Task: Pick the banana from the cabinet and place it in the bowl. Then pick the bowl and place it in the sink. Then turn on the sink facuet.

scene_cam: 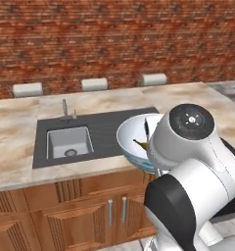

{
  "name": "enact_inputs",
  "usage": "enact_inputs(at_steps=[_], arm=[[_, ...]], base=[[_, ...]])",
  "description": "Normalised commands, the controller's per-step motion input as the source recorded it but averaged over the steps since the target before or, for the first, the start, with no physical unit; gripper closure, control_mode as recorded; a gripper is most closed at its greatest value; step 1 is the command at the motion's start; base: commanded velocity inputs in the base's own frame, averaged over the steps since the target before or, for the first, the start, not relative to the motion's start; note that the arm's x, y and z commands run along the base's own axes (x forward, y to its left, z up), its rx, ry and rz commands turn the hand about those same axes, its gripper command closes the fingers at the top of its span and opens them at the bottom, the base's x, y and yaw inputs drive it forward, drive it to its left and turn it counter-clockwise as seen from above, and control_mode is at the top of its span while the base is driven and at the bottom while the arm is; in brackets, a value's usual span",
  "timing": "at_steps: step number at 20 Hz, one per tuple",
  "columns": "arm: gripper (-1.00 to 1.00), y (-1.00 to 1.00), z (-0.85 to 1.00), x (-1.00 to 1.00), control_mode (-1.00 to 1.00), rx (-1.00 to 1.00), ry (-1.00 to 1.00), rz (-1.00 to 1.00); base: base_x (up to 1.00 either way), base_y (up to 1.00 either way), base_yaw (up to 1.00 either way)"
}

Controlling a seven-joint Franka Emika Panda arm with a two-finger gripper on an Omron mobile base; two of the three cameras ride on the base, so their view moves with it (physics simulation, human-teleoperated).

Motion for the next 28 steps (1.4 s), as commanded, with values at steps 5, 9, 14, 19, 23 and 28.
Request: enact_inputs(at_steps=[5,9,14,19,23,28], arm=[[1.00,0.00,0.00,0.00,1.00,0.00,0.00,0.00],[1.00,0.00,0.00,0.00,1.00,0.00,0.00,0.00],[1.00,0.00,0.00,0.00,1.00,0.00,0.00,0.00],[1.00,0.00,0.00,0.00,1.00,0.00,0.00,0.00],[1.00,0.00,0.00,0.00,1.00,0.00,0.00,0.00],[1.00,0.00,0.00,0.00,1.00,0.00,0.00,0.00]], base=[[0.39,0.29,0.00],[0.35,0.52,0.00],[0.45,0.55,0.00],[0.48,0.25,0.00],[0.45,0.07,0.00],[0.44,0.20,0.00]])
